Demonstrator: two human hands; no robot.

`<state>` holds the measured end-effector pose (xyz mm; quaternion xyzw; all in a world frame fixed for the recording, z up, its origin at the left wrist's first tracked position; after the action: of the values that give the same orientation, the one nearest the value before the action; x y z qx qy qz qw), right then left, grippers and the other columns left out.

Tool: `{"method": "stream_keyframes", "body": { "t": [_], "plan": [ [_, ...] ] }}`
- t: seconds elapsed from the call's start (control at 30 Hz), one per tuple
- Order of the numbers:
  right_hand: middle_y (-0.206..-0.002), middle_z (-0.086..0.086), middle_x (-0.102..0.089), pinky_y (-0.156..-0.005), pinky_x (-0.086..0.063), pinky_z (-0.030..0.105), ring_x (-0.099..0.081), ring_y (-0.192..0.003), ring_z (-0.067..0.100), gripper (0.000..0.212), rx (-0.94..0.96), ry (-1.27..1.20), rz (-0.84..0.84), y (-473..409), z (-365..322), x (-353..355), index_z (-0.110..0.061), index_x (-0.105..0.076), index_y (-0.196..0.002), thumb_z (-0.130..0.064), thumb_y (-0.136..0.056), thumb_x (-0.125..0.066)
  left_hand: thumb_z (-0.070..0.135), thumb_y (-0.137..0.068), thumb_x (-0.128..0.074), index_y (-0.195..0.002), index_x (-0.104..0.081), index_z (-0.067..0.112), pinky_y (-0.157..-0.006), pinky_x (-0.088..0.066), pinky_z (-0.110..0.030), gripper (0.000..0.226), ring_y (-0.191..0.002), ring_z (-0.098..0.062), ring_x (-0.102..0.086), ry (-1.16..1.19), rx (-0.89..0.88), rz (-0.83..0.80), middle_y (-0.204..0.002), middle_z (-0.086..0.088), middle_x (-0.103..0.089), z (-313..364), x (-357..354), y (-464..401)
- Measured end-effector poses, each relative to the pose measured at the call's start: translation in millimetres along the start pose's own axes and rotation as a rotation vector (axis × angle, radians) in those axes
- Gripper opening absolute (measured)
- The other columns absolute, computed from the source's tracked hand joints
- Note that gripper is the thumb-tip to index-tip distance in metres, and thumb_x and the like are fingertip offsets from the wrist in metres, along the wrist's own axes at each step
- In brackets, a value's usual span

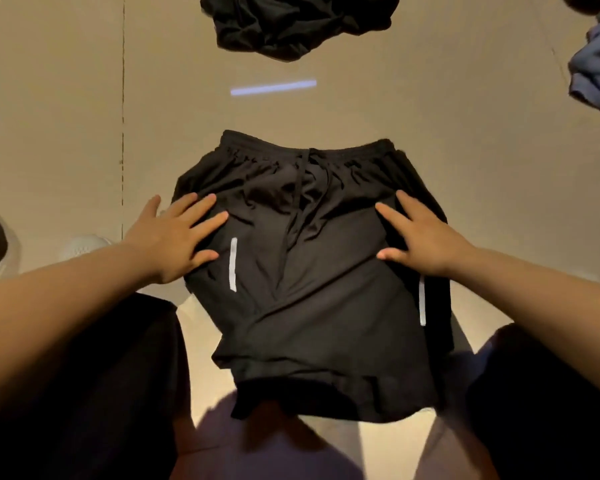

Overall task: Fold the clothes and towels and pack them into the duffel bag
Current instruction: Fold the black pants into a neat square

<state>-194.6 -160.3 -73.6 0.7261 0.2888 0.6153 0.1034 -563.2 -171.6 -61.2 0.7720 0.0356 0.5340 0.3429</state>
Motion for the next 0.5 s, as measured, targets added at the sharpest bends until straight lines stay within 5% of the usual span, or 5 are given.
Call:
{"method": "stream_keyframes", "body": {
  "t": [0.1,0.17,0.33,0.4,0.5],
  "plan": [
    [-0.155,0.025,-0.018,-0.114,-0.027,0.049,-0.02,-0.143,0.04,0.074,0.047,0.073,0.204,4.8,-3.3,9.3,-0.011,-0.025,-0.151,-0.028,-0.09,-0.063,0.053,-0.097,-0.025,-0.148,-0.034,0.022,-0.1,-0.036,-0.059,0.06,-0.134,-0.04,-0.038,0.1,-0.122,0.303,-0.15,-0.019,-0.036,14.3,18.0,13.3],
    [-0.143,0.027,-0.038,-0.094,-0.046,0.055,-0.041,-0.127,0.045,0.061,0.22,0.141,0.355,23.3,-22.1,11.9,-0.006,-0.043,-0.142,-0.023,-0.087,-0.064,0.049,-0.096,-0.03,-0.14,-0.049,0.017,-0.097,-0.039,-0.054,0.058,-0.127,-0.039,-0.044,0.095,-0.246,0.418,-0.144,-0.019,-0.044,29.6,25.0,26.7],
    [-0.143,0.016,-0.043,-0.075,-0.055,0.049,-0.05,-0.119,0.038,0.073,0.478,0.257,0.161,60.8,-51.8,-27.4,-0.021,-0.049,-0.138,-0.064,-0.079,-0.057,0.052,-0.096,-0.031,-0.139,-0.05,0.021,-0.098,-0.041,-0.042,0.056,-0.119,-0.027,-0.054,0.008,-0.565,0.349,-0.137,-0.009,-0.055,59.4,-6.6,66.6],
    [-0.138,0.02,-0.05,-0.068,-0.056,0.051,-0.055,-0.115,0.041,0.075,0.527,0.351,0.131,51.9,-37.2,-32.6,-0.02,-0.056,-0.134,-0.05,-0.069,-0.078,0.045,-0.094,-0.033,-0.143,-0.041,0.023,-0.096,-0.047,-0.04,0.054,-0.119,-0.027,-0.056,-0.022,-0.575,0.321,-0.139,-0.006,-0.054,52.8,-22.0,63.3],
    [-0.143,0.021,-0.046,-0.08,-0.054,0.056,-0.05,-0.122,0.044,0.068,0.482,0.327,0.107,29.3,-6.2,-14.7,-0.022,-0.053,-0.138,-0.033,-0.076,-0.078,0.034,-0.093,-0.034,-0.14,-0.046,0.023,-0.086,-0.05,-0.042,0.049,-0.114,-0.028,-0.06,0.057,-0.486,0.334,-0.136,-0.005,-0.057,50.8,-16.4,45.4]
  ]
}}
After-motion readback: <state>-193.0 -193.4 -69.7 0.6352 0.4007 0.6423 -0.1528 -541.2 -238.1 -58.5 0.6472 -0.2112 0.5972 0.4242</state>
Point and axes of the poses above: each hand's wrist, its own y-axis away from the middle knuckle, its own x-axis out of the back of the hand, z = x × y, the point moved 4 cm from there along -y, towards the middle knuckle
